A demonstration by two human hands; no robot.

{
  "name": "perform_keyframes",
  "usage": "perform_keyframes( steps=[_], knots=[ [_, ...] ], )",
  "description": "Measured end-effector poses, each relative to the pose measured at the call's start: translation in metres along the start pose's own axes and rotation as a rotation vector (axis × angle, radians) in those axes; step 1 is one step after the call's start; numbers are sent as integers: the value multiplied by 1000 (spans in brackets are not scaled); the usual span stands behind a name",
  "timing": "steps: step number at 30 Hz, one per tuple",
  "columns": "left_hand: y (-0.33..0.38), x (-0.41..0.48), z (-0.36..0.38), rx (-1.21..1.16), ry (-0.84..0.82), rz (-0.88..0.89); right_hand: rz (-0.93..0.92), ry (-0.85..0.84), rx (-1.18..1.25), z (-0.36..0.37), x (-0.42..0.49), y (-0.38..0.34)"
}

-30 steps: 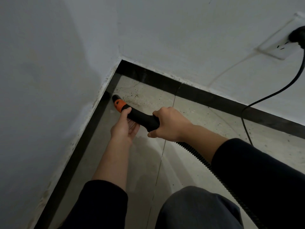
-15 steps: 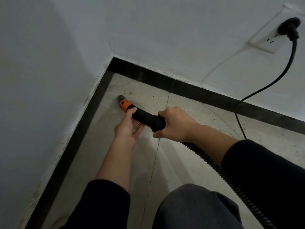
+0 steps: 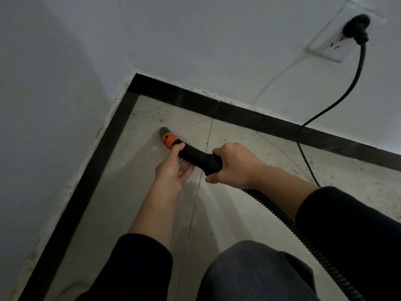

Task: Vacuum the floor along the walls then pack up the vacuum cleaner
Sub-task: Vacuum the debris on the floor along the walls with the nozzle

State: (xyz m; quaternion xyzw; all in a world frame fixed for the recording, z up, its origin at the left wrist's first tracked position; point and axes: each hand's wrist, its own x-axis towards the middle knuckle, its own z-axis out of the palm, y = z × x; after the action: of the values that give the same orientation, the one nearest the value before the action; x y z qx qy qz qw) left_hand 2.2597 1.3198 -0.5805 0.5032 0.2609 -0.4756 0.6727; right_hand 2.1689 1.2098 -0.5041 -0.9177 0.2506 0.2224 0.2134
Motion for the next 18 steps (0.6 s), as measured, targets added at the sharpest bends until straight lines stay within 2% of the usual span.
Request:
perform_keyframes(
  steps=[18],
  knots=[
    [-35, -11, 25, 60, -38, -53, 59, 7, -6, 0, -34, 32]
  ],
)
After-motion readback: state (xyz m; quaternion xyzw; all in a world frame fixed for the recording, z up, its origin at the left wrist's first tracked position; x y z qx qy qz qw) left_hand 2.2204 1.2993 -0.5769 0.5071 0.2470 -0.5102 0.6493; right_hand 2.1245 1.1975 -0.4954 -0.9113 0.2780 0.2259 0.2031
